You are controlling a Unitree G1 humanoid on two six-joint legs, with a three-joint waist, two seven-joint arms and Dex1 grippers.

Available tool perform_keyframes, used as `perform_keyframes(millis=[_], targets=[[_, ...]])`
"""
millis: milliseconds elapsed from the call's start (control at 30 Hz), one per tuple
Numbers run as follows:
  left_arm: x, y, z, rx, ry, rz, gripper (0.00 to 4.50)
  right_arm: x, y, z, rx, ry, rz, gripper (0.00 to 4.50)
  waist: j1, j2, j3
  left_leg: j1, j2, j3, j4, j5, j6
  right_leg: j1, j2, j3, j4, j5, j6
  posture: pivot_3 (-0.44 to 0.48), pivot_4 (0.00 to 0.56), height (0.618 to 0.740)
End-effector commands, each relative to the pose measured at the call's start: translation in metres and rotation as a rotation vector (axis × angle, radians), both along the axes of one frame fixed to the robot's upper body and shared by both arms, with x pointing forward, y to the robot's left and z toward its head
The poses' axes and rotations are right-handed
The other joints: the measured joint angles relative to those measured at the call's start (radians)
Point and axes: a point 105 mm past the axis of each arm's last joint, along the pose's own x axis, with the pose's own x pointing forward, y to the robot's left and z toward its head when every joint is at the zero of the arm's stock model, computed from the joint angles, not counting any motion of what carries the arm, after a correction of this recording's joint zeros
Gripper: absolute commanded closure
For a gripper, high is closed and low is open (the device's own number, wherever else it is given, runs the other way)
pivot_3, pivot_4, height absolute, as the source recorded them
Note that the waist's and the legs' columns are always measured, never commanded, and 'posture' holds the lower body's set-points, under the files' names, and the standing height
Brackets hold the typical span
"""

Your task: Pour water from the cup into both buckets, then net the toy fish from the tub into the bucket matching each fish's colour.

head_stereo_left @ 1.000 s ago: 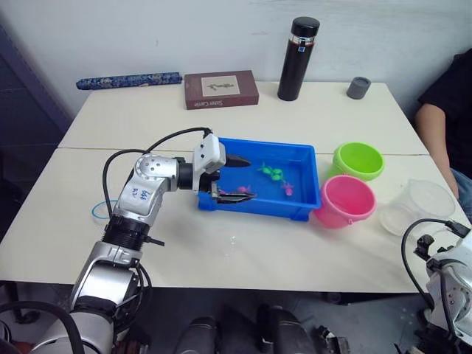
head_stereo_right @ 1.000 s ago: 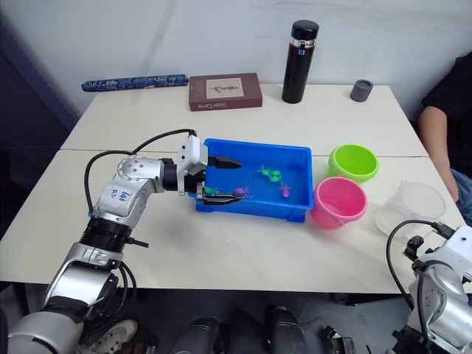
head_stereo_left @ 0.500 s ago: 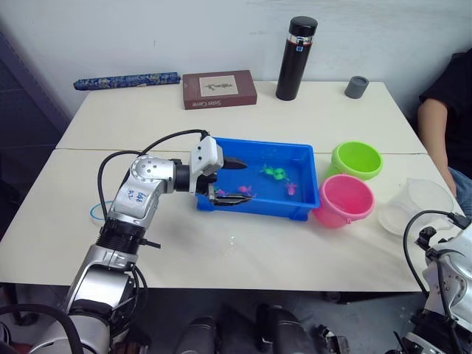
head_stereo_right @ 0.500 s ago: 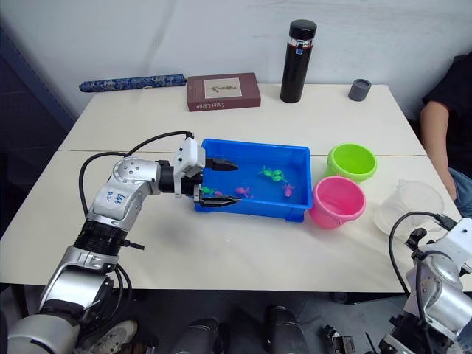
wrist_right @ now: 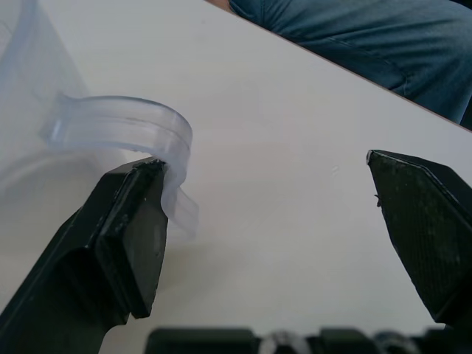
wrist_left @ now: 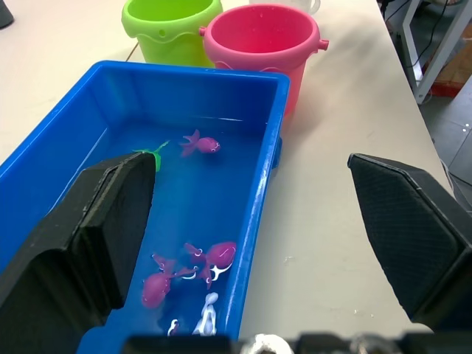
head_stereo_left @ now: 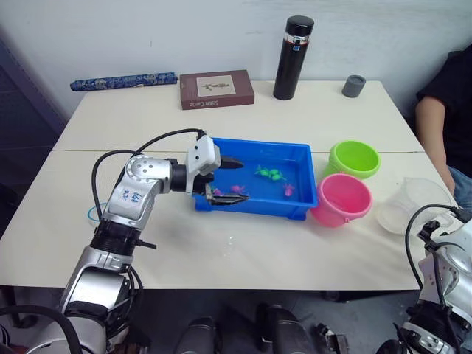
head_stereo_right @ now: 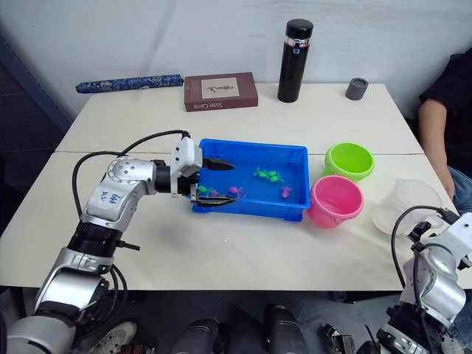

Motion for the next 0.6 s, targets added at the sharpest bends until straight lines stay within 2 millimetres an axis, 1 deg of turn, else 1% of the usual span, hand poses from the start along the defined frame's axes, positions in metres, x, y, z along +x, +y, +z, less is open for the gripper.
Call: perform_keyframes(millis=[33,200,233,267,333,467,500,533,600], targets=[[-0.0026,-0.0003,0.0124,-0.021,-0.044,-0.004,0.00,0.0016,-0.0073,0.0169,-0.064,-0.043,-0.020,0.04,-0.001,0.000,0.000,0.000,0.000,0.000,0.000,0.000,0.000,0.000,0.000,0.000,0.000,0.000,0.000,0.000,0.150,0.740],[-0.0026,-0.0013,0.0133,-0.022,-0.047,-0.003,0.00,0.0049,-0.0081,0.0173,-0.076,-0.049,-0.016,0.04,0.000,0.000,0.000,0.000,0.000,0.000,0.000,0.000,0.000,0.000,0.000,0.000,0.000,0.000,0.000,0.000,0.150,0.740],[-0.0027,-0.0010,0.0132,-0.022,-0.048,-0.002,0.00,0.0048,-0.0084,0.0182,-0.086,-0.050,-0.018,0.27,0.000,0.000,0.000,0.000,0.000,0.000,0.000,0.000,0.000,0.000,0.000,0.000,0.000,0.000,0.000,0.000,0.150,0.740],[-0.0027,-0.0009,0.0131,-0.021,-0.048,-0.001,0.00,0.0049,-0.0086,0.0188,-0.093,-0.052,-0.018,0.55,0.000,0.000,0.000,0.000,0.000,0.000,0.000,0.000,0.000,0.000,0.000,0.000,0.000,0.000,0.000,0.000,0.150,0.740],[-0.0027,-0.0005,0.0130,-0.021,-0.049,0.001,0.00,0.0054,-0.0082,0.0192,-0.096,-0.057,-0.016,1.26,0.000,0.000,0.000,0.000,0.000,0.000,0.000,0.000,0.000,0.000,0.000,0.000,0.000,0.000,0.000,0.000,0.150,0.740],[-0.0029,-0.0013,0.0131,-0.023,-0.049,0.002,0.00,0.0056,-0.0087,0.0203,-0.100,-0.065,-0.013,3.34,0.001,0.000,0.000,0.000,0.000,0.000,0.000,0.000,0.000,0.000,0.000,0.000,0.000,0.000,0.000,0.000,0.150,0.740],[-0.0031,-0.0017,0.0131,-0.025,-0.049,0.002,0.00,0.0058,-0.0089,0.0210,-0.102,-0.069,-0.011,4.06,0.001,0.000,0.000,0.000,0.000,0.000,0.000,0.000,0.000,0.000,0.000,0.000,0.000,0.000,0.000,0.000,0.150,0.740],[-0.0032,-0.0018,0.0131,-0.025,-0.049,0.002,0.00,0.0063,-0.0086,0.0217,-0.102,-0.075,-0.007,4.41,0.001,0.001,0.000,0.000,0.000,0.000,0.000,0.000,0.000,0.000,0.000,0.000,0.000,0.000,0.000,0.000,0.150,0.740],[-0.0033,-0.0016,0.0131,-0.026,-0.049,0.004,0.00,0.0068,-0.0086,0.0231,-0.105,-0.084,-0.002,4.47,0.004,0.000,0.000,0.000,0.000,0.000,0.000,0.000,0.000,0.000,0.000,0.000,0.000,0.000,0.000,0.000,0.150,0.740]])
